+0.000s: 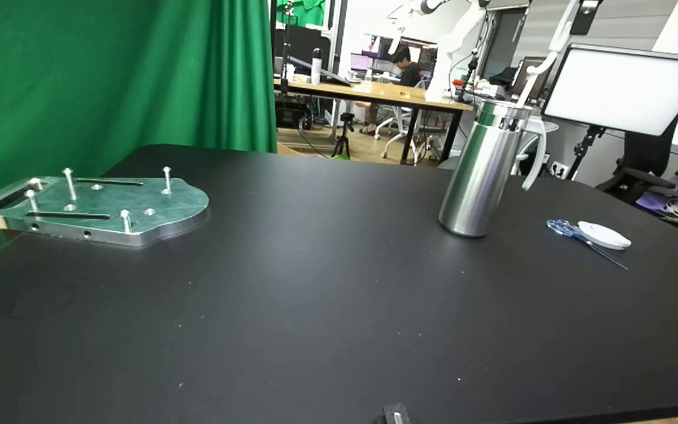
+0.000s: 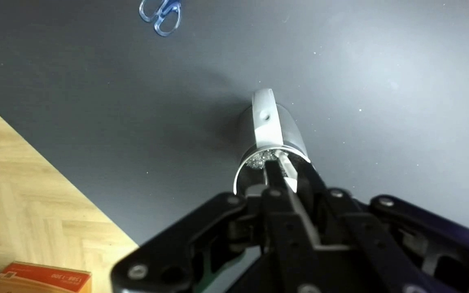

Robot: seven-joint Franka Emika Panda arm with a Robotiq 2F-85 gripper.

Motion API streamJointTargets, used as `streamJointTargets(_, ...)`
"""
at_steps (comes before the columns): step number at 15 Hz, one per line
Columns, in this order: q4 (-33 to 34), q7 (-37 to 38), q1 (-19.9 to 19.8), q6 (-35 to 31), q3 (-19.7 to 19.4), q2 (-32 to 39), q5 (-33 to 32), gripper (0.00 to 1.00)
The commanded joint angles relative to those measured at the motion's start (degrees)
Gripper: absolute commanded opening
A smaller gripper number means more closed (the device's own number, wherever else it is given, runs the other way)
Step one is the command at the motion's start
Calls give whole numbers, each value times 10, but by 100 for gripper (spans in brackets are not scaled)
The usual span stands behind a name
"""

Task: Use the brush to clean the silver thermos

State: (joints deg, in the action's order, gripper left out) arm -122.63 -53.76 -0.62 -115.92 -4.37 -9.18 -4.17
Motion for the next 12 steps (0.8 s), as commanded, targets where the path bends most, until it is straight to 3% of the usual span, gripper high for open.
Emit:
streamJointTargets(1,21,0,0,-2,0,36,6,4)
streamJointTargets(11,34,-1,-7,10,8,107,6,4)
streamJointTargets(12,36,2,-7,12,9,110,4,36)
